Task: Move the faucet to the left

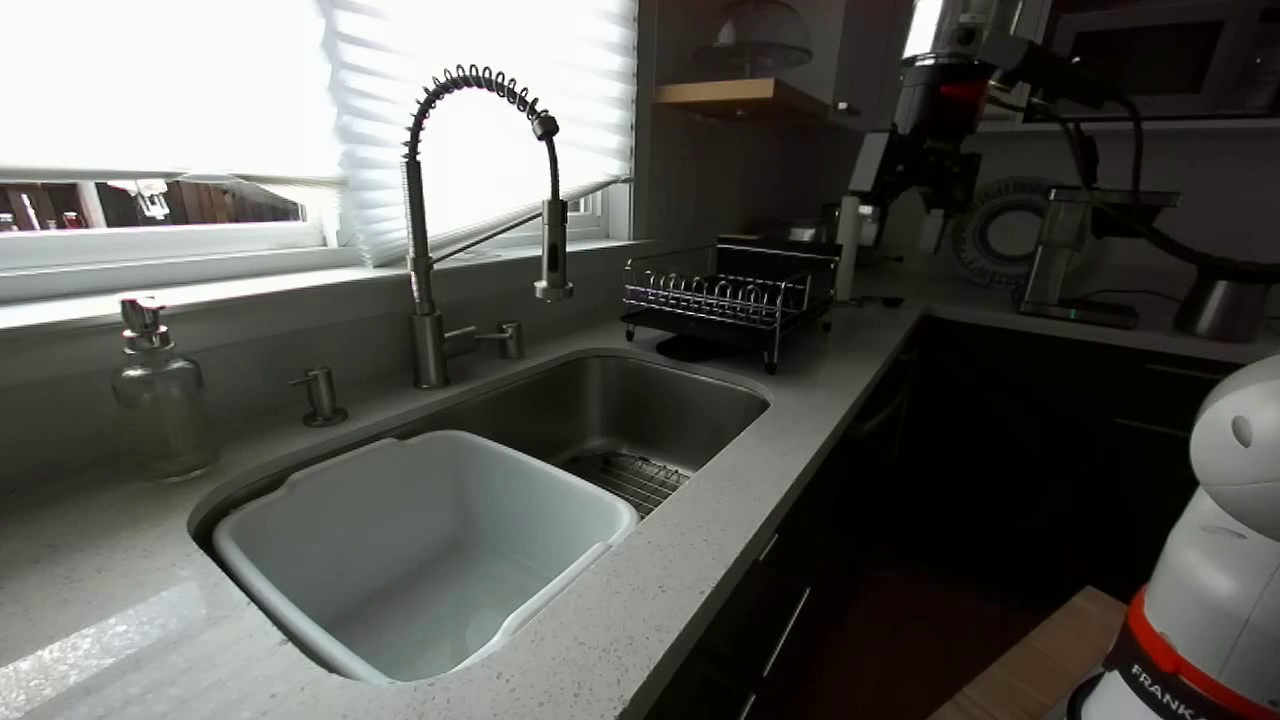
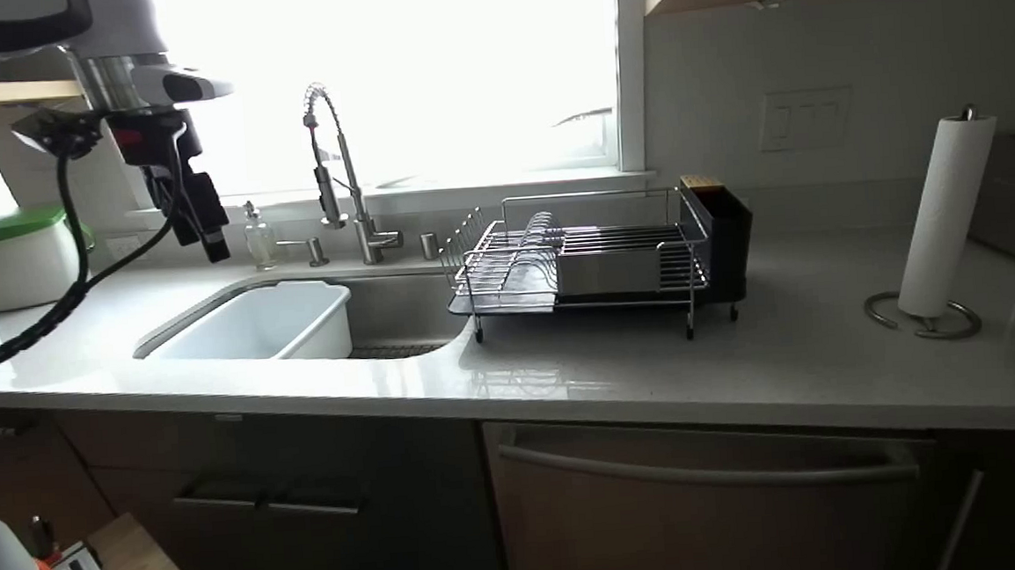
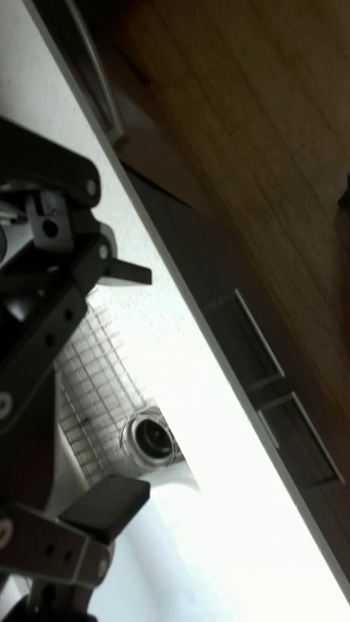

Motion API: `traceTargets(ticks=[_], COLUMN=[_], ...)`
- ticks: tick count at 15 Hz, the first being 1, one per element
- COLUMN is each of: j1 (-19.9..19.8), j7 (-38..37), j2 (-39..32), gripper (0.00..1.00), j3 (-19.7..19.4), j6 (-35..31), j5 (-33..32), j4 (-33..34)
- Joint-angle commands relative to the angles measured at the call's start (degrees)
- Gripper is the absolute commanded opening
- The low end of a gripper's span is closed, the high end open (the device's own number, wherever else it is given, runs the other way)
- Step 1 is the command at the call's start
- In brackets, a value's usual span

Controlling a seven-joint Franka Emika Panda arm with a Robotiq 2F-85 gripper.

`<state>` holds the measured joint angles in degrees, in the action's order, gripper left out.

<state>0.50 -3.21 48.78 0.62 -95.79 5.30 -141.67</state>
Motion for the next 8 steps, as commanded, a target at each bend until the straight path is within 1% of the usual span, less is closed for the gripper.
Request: traceTargets(ticks=[1,4,6,8], j1=[5.10,7.61,8.62,8.96], j7=[1.24,2.84,3.24,2.95], j2=[-3.49,-7.26,-10.99,-15.06], gripper=[1.00,1.00,1.00,1.00], j3=[0.47,1.67,1.43,0.20], j6=[-4.52,-12.23,-17.85,-21.43], j5=[10.60,16.99,20.94,24.97], j4=[0.60,0.67,1.41,2.64])
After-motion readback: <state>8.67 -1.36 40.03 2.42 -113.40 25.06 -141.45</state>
